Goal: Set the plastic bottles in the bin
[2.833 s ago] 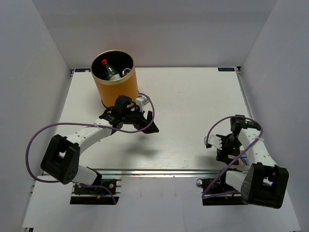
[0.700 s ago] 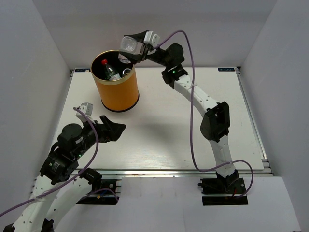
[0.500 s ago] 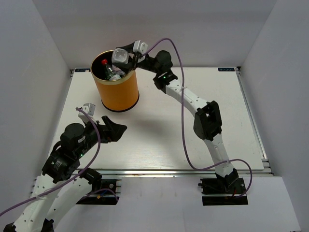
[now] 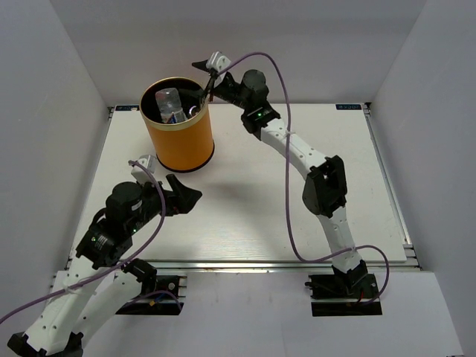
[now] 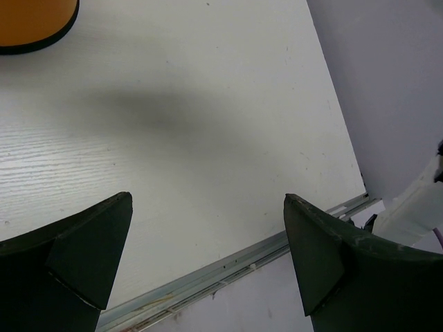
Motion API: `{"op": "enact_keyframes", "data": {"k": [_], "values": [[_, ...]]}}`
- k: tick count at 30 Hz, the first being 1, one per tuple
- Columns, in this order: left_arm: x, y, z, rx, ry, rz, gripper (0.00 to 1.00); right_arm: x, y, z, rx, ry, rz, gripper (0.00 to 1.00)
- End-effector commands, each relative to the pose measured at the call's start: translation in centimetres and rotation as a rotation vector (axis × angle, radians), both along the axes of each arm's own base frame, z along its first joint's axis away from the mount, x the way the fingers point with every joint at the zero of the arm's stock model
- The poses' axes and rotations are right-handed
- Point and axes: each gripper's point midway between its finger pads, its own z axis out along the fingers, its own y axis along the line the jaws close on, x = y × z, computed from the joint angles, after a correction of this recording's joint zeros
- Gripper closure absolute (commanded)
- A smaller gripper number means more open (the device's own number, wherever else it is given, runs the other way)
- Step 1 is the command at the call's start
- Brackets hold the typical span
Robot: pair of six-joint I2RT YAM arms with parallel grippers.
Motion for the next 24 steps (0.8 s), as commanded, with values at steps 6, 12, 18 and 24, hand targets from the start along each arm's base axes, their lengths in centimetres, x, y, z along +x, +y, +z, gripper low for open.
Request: {"op": "enact_keyframes", "data": {"k": [6,12,18,24], "values": [[1.5,-2.0,-1.7,0.049,0.018,-0.083,0.00,0.1,-12.5,5.6,-0.164,0.195,-0.402,0.10],[2.5,-2.7,-2.6,0.103,0.011,-0.122,0.00,-2.3,-21.1,-9.3,-0.454,0.560,-0.634,0.10],[3.7,-3.3,-3.2,0.139,-0.012,-0.138,0.00,-7.4,-27.1,-12.3,-0.444,0.635,-0.789,0.10],[4.6,-3.9,-3.6,0.148,-0.038,-0.154,0.00,-10.1,-30.4,-14.9,-0.481,0.648,-0.872,0.10]]}}
